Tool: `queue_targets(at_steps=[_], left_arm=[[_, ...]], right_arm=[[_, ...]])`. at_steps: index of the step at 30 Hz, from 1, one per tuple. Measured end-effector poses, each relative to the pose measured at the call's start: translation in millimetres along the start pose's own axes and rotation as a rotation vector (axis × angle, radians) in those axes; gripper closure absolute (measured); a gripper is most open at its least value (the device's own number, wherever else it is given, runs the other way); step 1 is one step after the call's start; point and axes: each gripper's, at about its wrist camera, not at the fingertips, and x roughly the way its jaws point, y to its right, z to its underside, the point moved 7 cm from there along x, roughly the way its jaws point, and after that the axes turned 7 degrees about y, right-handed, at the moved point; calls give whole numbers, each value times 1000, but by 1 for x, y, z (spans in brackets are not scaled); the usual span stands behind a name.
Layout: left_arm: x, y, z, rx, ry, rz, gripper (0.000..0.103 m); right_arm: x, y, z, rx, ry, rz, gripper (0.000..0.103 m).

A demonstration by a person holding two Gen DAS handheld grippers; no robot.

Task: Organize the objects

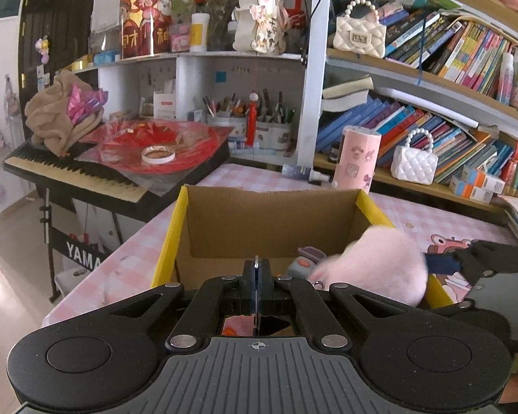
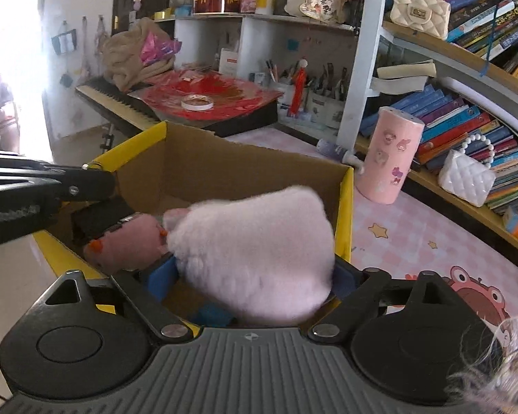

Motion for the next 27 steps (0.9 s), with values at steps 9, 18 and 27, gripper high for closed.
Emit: queue_targets(at_steps=[9, 18, 27], left_arm=[[10, 16, 6, 21, -24, 46, 103], [-4, 23, 8, 9, 6, 39, 31], [-51, 27, 8, 48, 53, 56, 20]], right_arm=[[-27, 11, 3, 20, 53, 20, 9], [-66, 30, 18, 107, 53, 120, 9], [-103, 25, 44, 192, 12, 204, 9]])
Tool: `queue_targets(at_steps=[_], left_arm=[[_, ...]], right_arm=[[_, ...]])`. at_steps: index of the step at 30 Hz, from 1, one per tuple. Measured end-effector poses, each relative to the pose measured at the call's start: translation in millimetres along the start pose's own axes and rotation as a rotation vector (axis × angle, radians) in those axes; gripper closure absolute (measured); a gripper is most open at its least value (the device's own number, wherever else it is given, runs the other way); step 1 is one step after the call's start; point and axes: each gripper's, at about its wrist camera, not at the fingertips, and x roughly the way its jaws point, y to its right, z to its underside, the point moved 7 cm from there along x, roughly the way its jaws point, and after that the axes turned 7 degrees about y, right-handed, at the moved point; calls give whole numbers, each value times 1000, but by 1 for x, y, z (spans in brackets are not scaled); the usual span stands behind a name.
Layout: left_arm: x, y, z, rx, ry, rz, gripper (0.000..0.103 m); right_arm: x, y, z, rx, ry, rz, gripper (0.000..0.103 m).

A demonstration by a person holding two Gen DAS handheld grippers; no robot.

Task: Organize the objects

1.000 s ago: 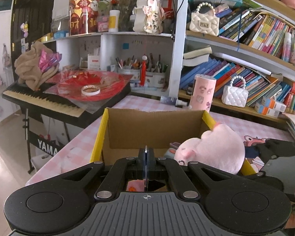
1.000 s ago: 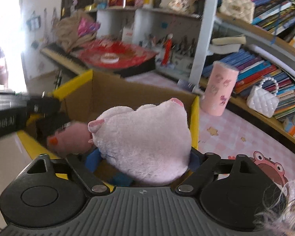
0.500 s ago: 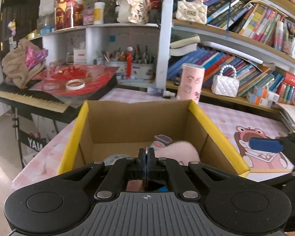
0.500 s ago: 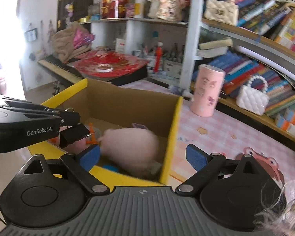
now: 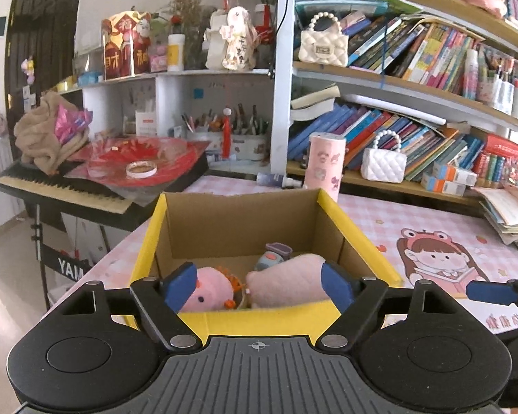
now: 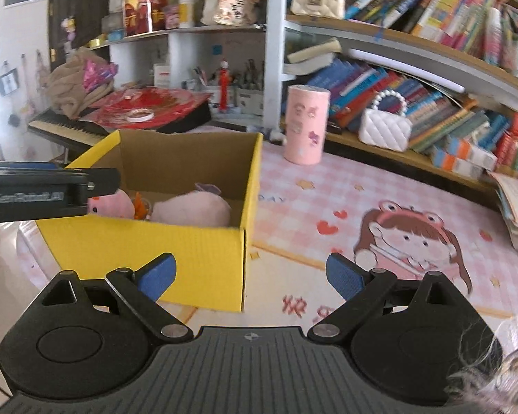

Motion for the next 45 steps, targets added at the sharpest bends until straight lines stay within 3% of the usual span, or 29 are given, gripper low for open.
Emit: queue_targets(at_steps=[12, 18, 31, 45], left_arm=[[-44, 8, 29, 40, -55, 41, 11], [-60, 22, 46, 78, -77, 97, 9], [-74, 58, 76, 115, -146, 169, 6], [-85, 108, 90, 208, -159, 218, 6]], right_arm=[[-55, 0, 35, 66, -17, 153, 8], [-83, 8, 56, 123, -23, 254, 7], [-133, 35, 92, 193, -46, 428, 0], [-166, 68, 114, 261, -66, 523, 0]])
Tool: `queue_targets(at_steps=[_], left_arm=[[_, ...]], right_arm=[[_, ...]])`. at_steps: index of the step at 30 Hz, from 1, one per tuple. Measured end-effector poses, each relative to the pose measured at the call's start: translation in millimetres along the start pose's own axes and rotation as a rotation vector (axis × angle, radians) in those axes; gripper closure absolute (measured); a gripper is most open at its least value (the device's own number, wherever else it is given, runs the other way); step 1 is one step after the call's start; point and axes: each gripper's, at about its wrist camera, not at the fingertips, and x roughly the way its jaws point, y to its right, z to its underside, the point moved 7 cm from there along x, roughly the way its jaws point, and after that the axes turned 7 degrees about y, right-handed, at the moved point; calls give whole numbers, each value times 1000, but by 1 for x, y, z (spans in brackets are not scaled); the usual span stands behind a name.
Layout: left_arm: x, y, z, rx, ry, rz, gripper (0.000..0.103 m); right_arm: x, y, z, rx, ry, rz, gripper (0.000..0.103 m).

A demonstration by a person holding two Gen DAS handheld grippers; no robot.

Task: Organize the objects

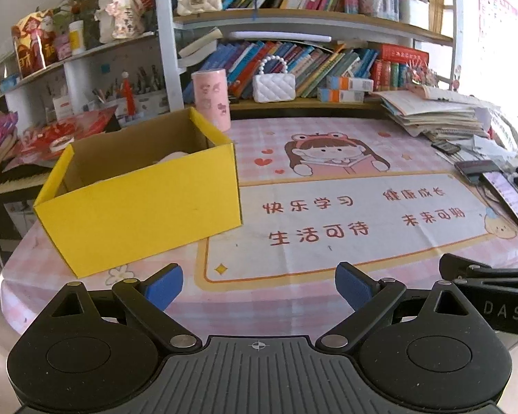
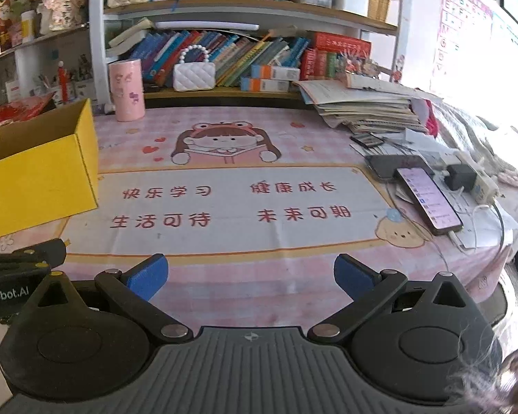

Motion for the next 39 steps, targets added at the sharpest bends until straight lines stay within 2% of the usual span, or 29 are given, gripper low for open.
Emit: queue_targets(at_steps=[11, 27, 39], left_arm=[[-2, 4, 3, -4, -22, -75, 5], [-9, 2, 7, -20, -36, -126, 5], [-10, -1, 8, -26, -40, -135, 5]], right_arm=[[0, 4, 4, 6, -19, 5, 0], [-4, 2, 9, -1, -27, 10, 0], [-8, -3, 7, -14, -20, 16, 0]])
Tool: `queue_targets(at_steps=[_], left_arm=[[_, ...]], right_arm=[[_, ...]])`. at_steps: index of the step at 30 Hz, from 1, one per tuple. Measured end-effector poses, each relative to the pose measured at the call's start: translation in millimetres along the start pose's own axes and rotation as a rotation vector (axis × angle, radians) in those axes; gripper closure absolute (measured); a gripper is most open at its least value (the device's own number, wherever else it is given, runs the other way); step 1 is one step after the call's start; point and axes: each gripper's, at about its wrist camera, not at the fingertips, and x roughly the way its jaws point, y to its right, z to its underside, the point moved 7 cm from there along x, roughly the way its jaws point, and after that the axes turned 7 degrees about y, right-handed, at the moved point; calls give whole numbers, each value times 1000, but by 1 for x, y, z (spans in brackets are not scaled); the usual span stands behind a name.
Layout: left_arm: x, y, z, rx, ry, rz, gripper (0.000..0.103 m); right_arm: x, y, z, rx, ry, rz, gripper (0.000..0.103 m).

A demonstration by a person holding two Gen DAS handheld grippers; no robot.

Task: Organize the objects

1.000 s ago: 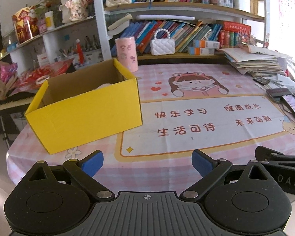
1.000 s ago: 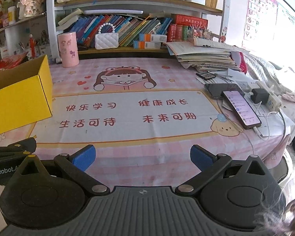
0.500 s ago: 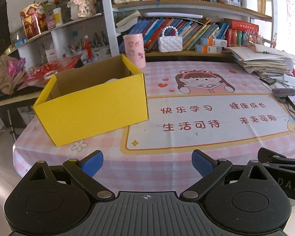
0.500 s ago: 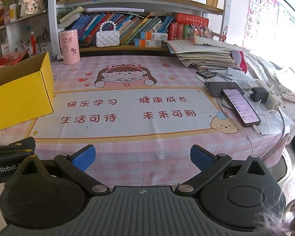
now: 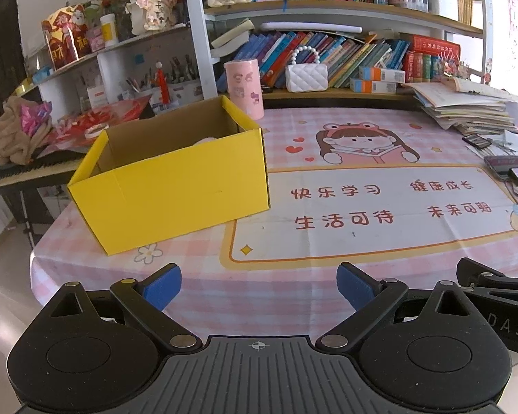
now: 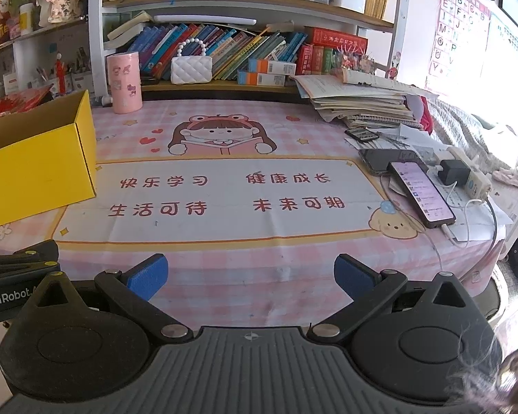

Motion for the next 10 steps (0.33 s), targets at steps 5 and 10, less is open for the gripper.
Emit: queue_targets(at_steps=[5, 10], left_arm=[[1, 0, 0, -6, -5, 3, 5], [3, -3, -2, -15, -2, 9, 5]], right_arm=[[-1, 0, -2, -9, 5, 9, 0], [0, -2, -4, -19, 9, 13, 0]])
